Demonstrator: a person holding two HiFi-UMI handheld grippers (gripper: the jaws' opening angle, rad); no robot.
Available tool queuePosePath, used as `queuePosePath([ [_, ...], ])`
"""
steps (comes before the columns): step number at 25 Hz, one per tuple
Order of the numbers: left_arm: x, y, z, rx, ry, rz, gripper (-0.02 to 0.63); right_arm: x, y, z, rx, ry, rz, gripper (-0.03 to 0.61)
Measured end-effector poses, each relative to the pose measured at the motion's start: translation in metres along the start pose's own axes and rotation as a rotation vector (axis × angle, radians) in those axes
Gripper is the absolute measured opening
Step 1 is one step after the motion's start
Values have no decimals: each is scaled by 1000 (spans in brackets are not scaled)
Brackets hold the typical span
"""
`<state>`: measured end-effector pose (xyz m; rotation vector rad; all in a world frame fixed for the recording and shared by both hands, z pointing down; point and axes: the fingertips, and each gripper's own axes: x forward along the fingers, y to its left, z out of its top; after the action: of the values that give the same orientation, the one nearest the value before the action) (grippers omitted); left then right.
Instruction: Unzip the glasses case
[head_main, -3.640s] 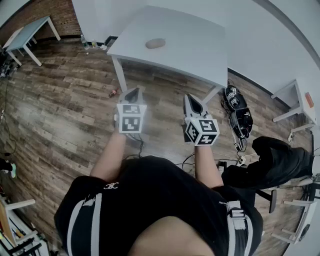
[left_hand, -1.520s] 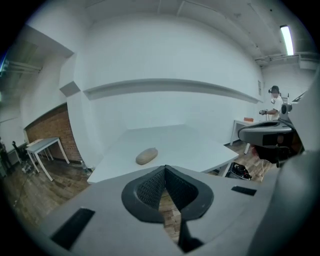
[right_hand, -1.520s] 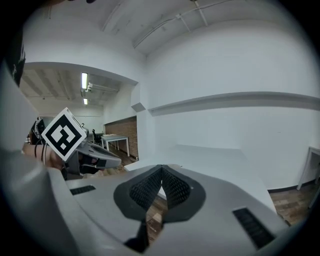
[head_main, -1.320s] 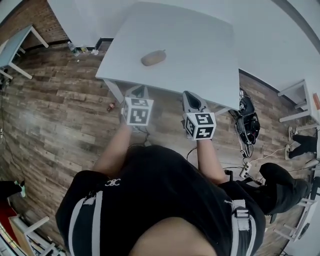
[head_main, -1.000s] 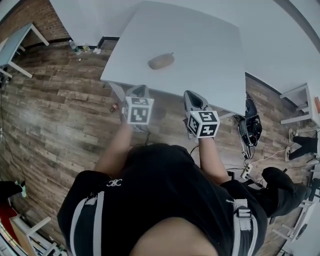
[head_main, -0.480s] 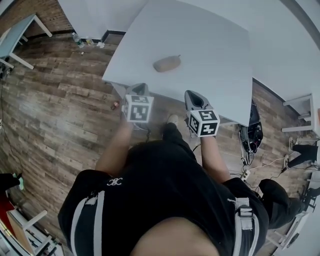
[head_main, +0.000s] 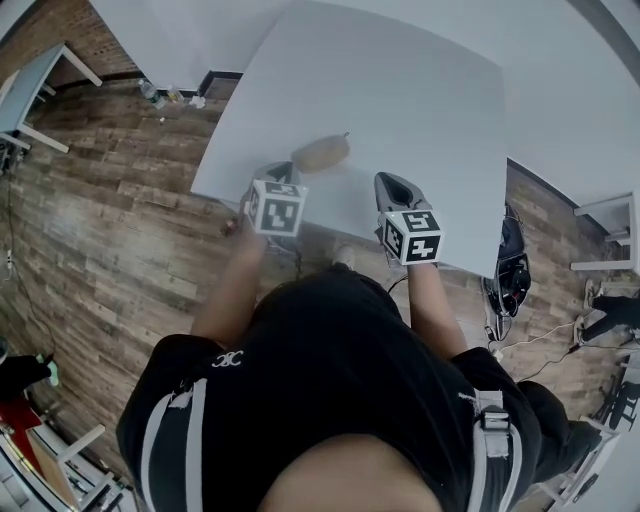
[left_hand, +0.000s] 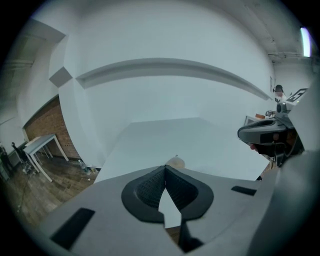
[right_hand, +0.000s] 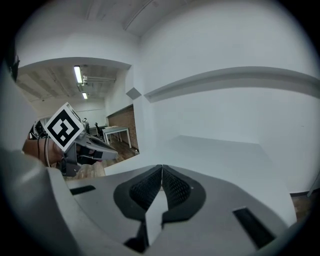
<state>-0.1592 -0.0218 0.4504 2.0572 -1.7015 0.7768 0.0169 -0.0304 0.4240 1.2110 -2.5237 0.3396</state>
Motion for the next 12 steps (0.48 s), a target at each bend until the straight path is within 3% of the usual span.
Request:
queuePosePath([
  [5,37,-34,16,-92,47,-179,5,22,-43,3,8,25,35,15],
  [12,84,-38,41,-32,91,-187,5,58,-93,12,80,10,88,15],
])
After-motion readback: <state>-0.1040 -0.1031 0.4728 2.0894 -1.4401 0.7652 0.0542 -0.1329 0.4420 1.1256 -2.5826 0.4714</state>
